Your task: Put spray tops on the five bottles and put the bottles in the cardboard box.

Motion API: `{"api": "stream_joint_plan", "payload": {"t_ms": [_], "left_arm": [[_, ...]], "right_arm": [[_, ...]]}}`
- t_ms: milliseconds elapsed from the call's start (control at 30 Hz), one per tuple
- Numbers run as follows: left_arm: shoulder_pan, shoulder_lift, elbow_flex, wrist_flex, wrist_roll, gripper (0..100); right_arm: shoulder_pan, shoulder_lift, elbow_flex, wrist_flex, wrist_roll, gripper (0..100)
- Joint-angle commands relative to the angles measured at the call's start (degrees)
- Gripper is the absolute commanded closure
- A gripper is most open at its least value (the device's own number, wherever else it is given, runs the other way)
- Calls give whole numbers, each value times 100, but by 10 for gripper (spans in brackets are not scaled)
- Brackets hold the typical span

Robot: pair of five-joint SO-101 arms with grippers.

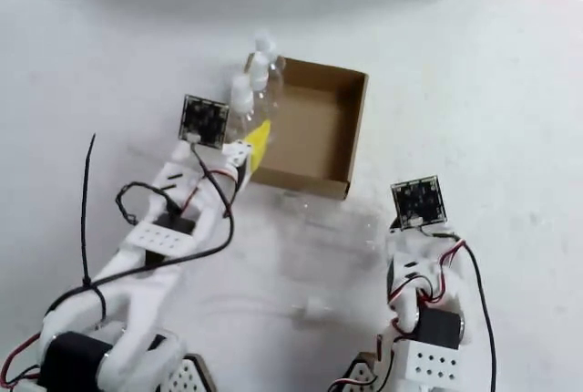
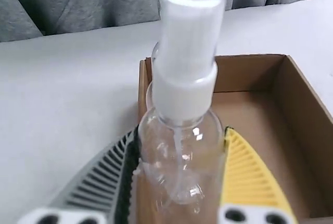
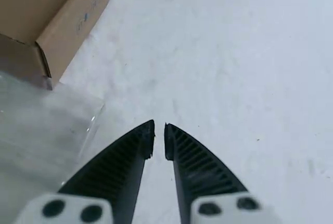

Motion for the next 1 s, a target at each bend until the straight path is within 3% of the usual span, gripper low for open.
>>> {"api": "stream_joint_plan", "payload": {"t_ms": [0, 967], "left_arm": [[-40, 48, -404, -185, -70, 932], [-101, 892, -220, -580, -114, 927]], "right_arm": [[57, -57, -9, -127, 44, 984], [66, -57, 0, -92, 44, 984]]}}
